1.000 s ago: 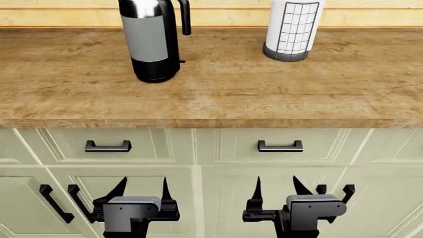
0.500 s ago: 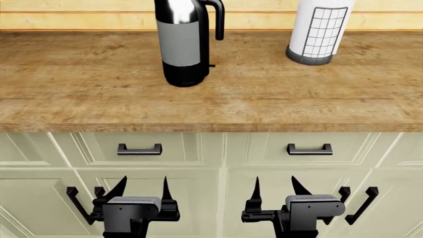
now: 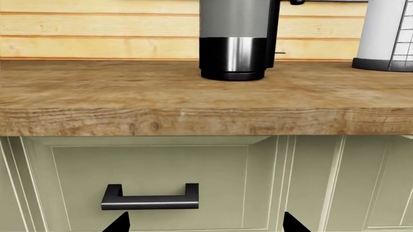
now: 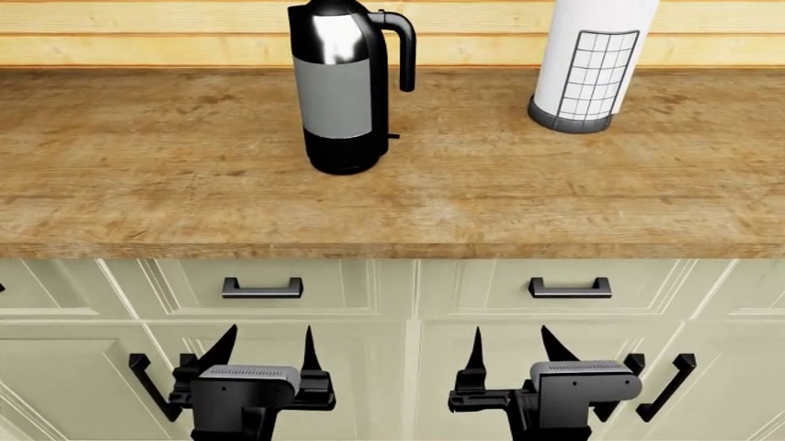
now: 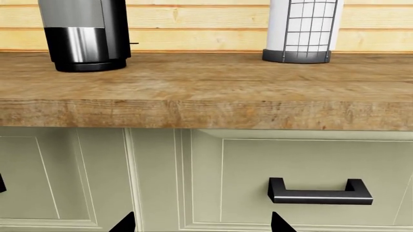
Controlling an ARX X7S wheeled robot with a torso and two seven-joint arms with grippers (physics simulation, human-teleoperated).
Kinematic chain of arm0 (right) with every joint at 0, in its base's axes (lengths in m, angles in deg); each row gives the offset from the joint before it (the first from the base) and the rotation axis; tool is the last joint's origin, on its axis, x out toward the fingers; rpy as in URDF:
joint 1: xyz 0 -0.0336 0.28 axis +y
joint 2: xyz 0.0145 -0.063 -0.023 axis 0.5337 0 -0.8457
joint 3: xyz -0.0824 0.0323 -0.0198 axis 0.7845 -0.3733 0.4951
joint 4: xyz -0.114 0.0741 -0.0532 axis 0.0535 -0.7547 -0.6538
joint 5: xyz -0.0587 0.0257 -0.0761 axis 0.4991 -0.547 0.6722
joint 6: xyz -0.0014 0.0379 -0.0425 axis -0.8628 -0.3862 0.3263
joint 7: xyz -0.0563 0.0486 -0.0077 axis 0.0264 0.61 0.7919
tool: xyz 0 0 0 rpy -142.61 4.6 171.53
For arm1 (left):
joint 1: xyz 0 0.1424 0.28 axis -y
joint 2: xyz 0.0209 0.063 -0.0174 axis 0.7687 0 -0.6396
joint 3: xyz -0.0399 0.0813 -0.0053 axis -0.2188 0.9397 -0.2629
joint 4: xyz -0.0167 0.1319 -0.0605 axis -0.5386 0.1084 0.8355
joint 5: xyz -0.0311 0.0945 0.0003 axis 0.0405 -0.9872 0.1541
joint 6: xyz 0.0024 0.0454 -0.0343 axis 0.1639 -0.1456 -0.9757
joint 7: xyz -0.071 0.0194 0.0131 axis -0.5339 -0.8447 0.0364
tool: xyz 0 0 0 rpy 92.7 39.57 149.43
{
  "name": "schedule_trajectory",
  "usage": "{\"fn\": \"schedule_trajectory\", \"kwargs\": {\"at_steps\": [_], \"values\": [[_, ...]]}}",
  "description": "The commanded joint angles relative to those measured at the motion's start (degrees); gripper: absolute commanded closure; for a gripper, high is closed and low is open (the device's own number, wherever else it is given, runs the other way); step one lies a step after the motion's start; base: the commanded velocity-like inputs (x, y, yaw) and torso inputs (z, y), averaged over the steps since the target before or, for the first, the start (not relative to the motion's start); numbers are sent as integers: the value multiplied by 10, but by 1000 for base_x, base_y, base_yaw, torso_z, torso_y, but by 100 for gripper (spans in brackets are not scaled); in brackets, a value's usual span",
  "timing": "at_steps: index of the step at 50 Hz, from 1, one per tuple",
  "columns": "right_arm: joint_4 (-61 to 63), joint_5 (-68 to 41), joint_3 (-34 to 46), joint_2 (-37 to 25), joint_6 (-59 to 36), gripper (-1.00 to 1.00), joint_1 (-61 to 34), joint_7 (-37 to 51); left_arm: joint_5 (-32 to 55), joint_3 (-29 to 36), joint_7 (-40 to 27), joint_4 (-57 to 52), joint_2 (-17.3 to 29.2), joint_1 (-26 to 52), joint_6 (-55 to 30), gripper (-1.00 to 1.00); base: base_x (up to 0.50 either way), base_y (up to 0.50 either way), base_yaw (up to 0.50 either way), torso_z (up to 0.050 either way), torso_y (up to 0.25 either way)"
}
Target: Press down the lever to turn on the electric kettle.
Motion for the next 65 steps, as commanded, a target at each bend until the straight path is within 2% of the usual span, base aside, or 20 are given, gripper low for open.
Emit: {"fn": "schedule_trajectory", "kwargs": {"at_steps": [1,5,8,19,24,28,34,38,42,51,55,62,65], "values": [[-2,-6,6,-5,2,-100,-1,6,4,8,-9,-11,6,-3,-6,-100,0,0,0,50,0],[1,-16,3,-7,8,-100,0,6,-5,8,-20,-15,7,-4,-3,-100,0,0,0,25,0],[56,-31,-3,-13,-26,-100,9,12,6,2,-27,-60,10,-13,-16,-100,0,0,0,0,0],[224,-44,-1,-43,-154,-100,5,36,28,-5,-62,-249,28,-4,-161,-100,0,0,0,0,0],[345,-89,-12,-66,-308,-100,-44,45,42,-7,-79,-356,48,52,-310,-100,0,0,0,0,0],[413,-156,-36,-79,-455,-100,-118,49,73,-20,-88,-427,63,131,-461,-100,0,0,0,0,0],[474,-262,-99,-75,-688,-100,-263,72,140,-72,-93,-494,68,271,-677,-100,0,0,0,0,0],[491,-307,-138,-64,-786,-100,-331,81,162,-93,-96,-514,72,338,-765,-100,0,0,0,0,0],[485,-336,-152,-54,-852,-100,-383,83,173,-108,-96,-517,77,379,-818,-100,0,0,0,0,0],[414,-368,-149,-60,-875,-100,-443,82,190,-119,-86,-484,94,426,-885,-100,0,0,0,0,0],[405,-397,-149,-66,-875,-100,-449,94,196,-129,-83,-473,102,428,-886,-100,0,0,0,0,0],[383,-473,-134,-82,-877,-100,-466,139,212,-147,-87,-485,112,437,-909,-100,286,3,0,0,0],[376,-503,-134,-88,-875,-100,-472,163,250,-162,-112,-488,124,437,-912,-100,500,7,0,0,0]]}}
